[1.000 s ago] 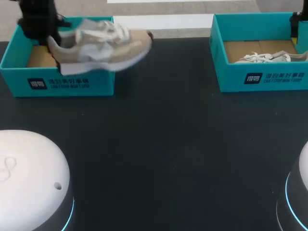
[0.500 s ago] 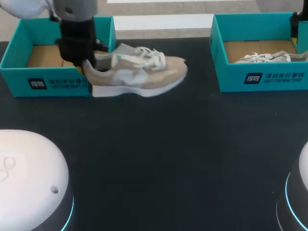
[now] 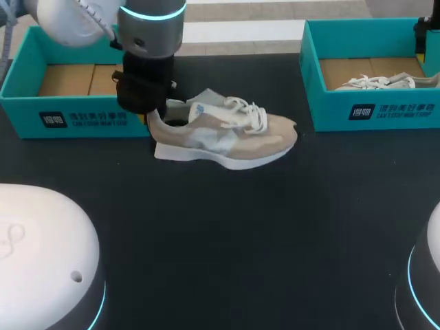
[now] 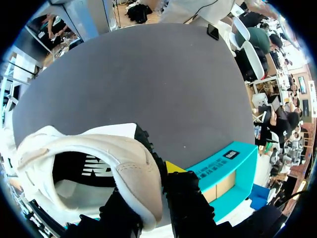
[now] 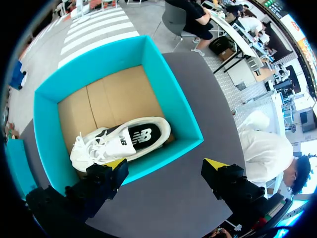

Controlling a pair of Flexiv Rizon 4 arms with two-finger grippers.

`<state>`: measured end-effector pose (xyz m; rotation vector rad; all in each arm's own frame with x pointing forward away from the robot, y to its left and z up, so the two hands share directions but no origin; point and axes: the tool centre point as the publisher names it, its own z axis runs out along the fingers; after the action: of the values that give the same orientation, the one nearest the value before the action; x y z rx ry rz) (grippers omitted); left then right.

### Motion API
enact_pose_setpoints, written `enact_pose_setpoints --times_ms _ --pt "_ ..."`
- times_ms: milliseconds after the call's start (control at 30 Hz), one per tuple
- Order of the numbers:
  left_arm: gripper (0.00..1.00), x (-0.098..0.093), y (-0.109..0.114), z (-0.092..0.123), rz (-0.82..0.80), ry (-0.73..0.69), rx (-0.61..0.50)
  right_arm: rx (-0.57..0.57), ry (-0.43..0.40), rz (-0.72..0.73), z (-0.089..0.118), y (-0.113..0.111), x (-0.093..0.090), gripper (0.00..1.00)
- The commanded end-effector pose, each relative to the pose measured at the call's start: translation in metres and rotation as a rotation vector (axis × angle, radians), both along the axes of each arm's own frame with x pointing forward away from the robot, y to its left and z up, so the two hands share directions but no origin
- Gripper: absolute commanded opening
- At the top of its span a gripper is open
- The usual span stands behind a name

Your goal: Take the shoe out of the shoebox, open the shoe tongue, remove and reinsert the insole, then place the shoe into the shoebox

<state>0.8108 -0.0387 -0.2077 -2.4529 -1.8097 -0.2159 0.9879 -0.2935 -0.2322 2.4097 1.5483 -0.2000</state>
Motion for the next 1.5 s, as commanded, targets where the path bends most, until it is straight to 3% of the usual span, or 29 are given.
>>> enact_pose_setpoints --times_ms 33,267,433,633,1233,1500 --pt "0.00 0.000 0.002 0.002 -0.002 -0.001 -0.004 0.002 0.000 -0.001 0.000 0.000 0.000 1.00" --pt "0.00 0.000 0.002 0.002 -0.002 -0.001 -0.004 0.002 0.000 -0.001 0.000 0.000 0.000 1.00" --pt "0.00 -0.028 -0.004 -0.024 0.121 0.041 -0.013 0.002 0.000 -0.001 0.000 0.000 0.000 1.00" --pt "0.00 -0.048 -0.017 -0.053 0.259 0.091 -0.032 0.002 0.000 -0.001 0.000 0.000 0.000 1.00" --pt "0.00 -0.105 -0.042 -0.116 0.299 0.050 0.046 0.002 0.000 -0.001 0.000 0.000 0.000 1.00" --pt "0.00 -0.111 -0.032 -0.143 0.328 0.026 0.087 0.002 0.000 -0.001 0.000 0.000 0.000 1.00"
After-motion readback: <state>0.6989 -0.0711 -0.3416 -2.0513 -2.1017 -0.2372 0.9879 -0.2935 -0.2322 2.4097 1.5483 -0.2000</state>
